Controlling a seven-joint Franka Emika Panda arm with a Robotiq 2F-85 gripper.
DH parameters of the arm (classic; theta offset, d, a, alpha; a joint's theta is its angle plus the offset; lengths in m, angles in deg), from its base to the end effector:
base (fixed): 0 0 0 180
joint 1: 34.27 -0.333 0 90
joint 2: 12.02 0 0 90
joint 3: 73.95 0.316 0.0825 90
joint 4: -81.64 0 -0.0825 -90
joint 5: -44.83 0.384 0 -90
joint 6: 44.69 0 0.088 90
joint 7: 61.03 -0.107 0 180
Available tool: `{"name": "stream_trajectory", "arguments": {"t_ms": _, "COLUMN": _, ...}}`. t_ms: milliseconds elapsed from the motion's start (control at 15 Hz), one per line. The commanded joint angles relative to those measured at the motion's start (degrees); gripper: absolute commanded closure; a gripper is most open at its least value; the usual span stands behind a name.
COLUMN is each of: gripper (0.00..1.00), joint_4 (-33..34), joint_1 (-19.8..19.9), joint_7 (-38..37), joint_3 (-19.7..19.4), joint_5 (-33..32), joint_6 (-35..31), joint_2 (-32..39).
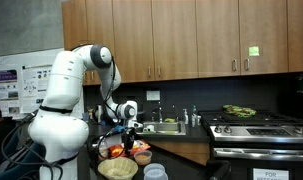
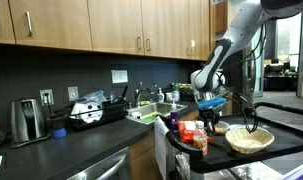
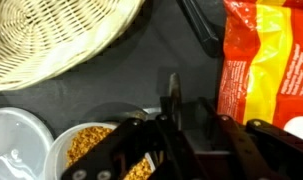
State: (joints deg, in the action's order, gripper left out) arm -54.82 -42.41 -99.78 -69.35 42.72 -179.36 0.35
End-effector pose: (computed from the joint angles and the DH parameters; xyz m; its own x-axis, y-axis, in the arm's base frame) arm 0.4650 0.1058 0.2132 0.8886 -0.4179 -0.1889 -0.3935 -0.9063 0.1541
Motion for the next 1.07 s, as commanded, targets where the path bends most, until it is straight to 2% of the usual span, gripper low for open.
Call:
{"name": "stream_trajectory", "arguments": {"t_ms": 0, "gripper": 0.36, "joint_4": -0.7, "joint_1": -0.7, "joint_7": -0.8, "joint_3": -0.7, "joint_5": 0.5, "joint_6": 0.4, "joint_2": -0.9}}
{"name": "stream_trajectory", "arguments": {"t_ms": 333, "gripper": 0.02, "joint_4": -2.8, "joint_1": -0.7, "joint_7": -0.6, "joint_3": -0.7, "joint_5": 0.2, "joint_6": -0.9, "joint_2": -4.9}}
{"name": "stream_trajectory", "arguments": {"t_ms": 733, "gripper": 0.0, "joint_4": -5.4, "joint_1": 1.1, "joint_7": -3.0, "joint_3": -2.1, "joint_5": -1.0, "joint_6": -0.9, "joint_2": -9.9}}
{"name": "stream_trajectory", "arguments": {"t_ms": 1000, "gripper": 0.0, "joint_4": -8.5, "joint_1": 4.0, "joint_7": -2.0, "joint_3": -3.9, "joint_5": -1.3, "joint_6": -1.0, "joint_2": -13.9}}
